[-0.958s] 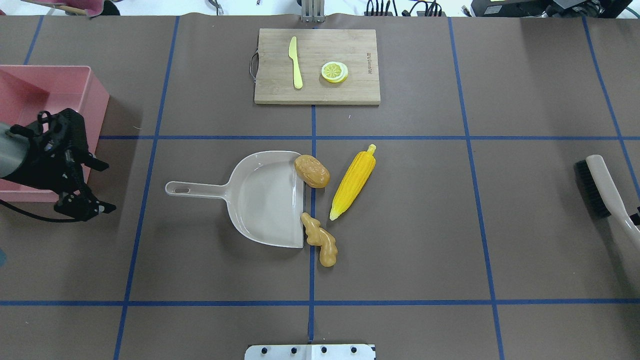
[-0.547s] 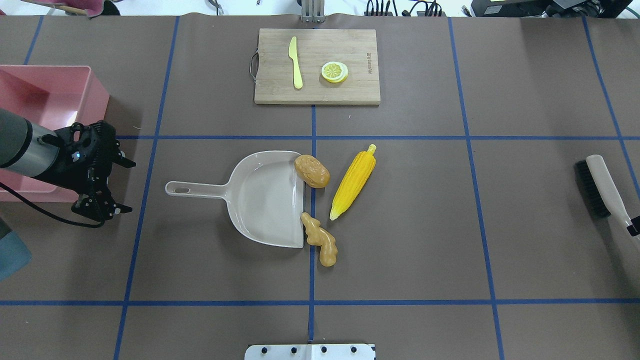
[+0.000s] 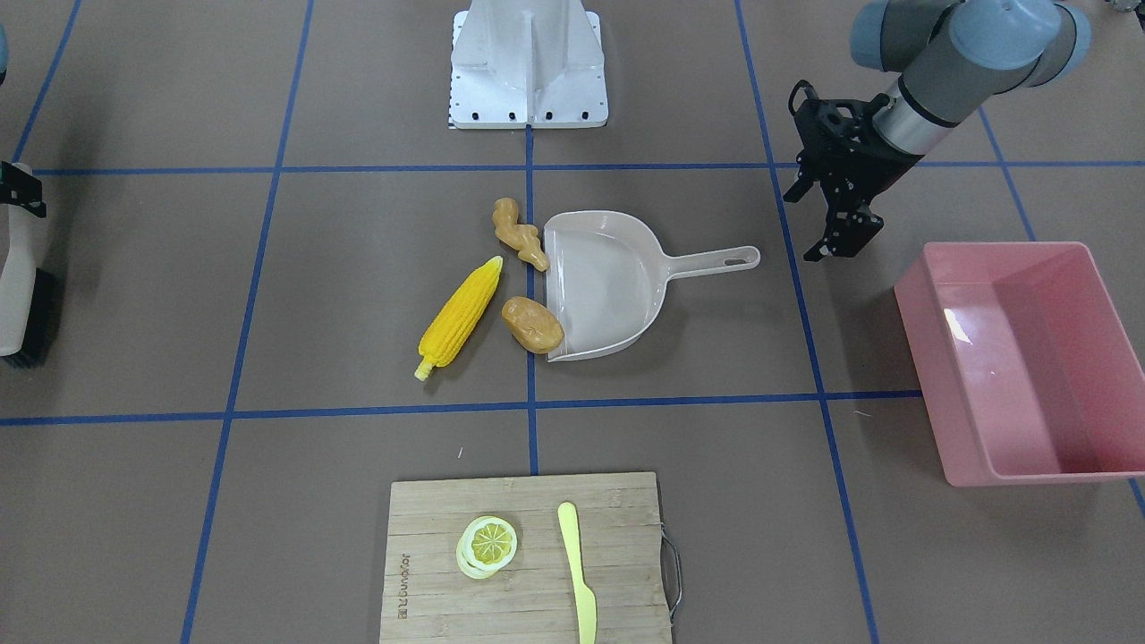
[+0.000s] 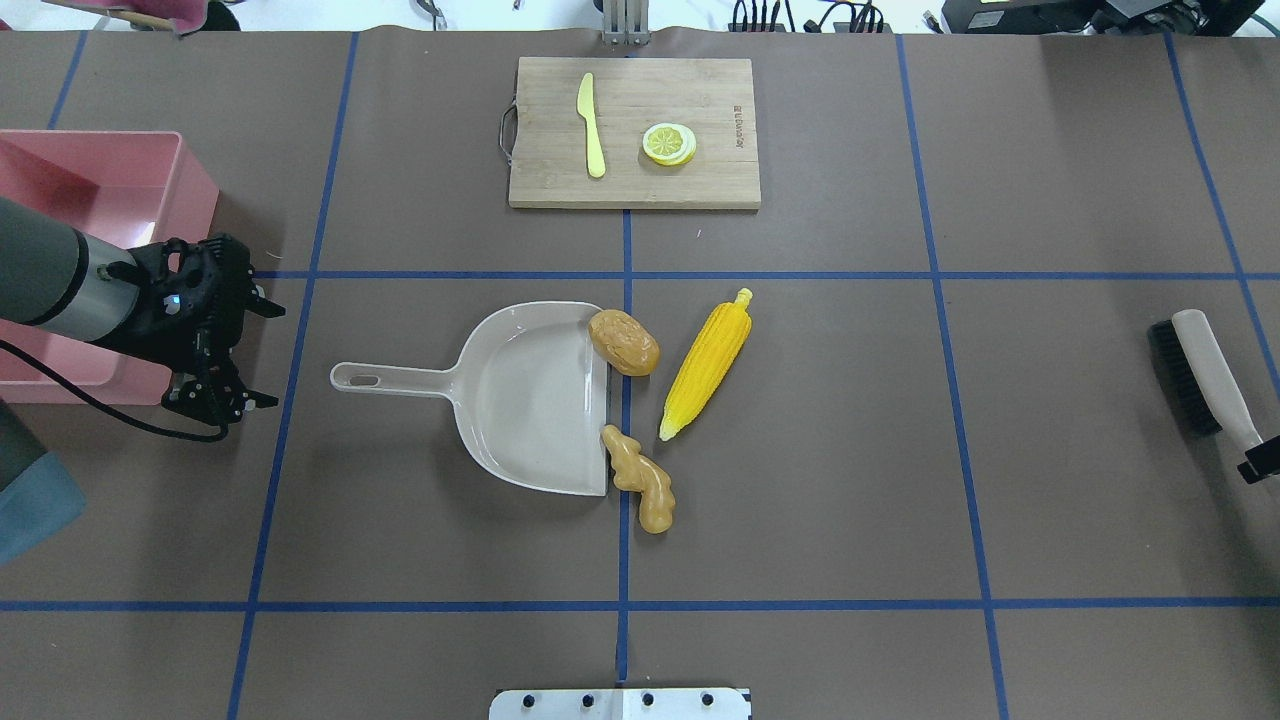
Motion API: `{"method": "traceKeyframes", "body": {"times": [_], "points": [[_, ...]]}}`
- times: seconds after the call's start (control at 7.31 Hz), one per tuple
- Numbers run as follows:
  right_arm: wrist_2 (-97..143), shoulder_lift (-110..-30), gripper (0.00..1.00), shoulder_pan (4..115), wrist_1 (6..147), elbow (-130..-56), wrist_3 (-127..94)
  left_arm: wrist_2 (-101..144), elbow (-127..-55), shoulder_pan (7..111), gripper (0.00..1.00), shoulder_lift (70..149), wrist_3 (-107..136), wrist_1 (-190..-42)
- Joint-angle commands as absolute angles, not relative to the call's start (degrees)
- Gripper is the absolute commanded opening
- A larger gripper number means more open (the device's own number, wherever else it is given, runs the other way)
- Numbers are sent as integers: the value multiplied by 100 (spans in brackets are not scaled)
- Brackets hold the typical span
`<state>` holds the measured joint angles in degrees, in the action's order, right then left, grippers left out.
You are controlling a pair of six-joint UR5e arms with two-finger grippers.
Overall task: Sweep and dump trash into bin
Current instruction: 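Move the left gripper to the white dustpan handle and grasp it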
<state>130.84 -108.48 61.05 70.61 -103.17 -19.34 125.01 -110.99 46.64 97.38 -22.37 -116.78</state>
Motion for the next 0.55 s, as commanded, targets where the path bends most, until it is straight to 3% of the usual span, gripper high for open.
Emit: {"method": "traceKeyframes", "body": {"times": [0.0, 0.27, 0.41], "points": [[13087, -10846, 100, 5950, 7066, -10257, -1925, 12472, -10681, 4641, 99, 10080, -2241, -11698], [13078, -10846, 85, 5941, 7058, -10222, -1916, 12314, -10687, 4501, 99, 10099, -2206, -11672], [13087, -10846, 68, 5959, 7058, -10196, -1907, 12313, -10714, 4483, 99, 10090, -2223, -11672]]}}
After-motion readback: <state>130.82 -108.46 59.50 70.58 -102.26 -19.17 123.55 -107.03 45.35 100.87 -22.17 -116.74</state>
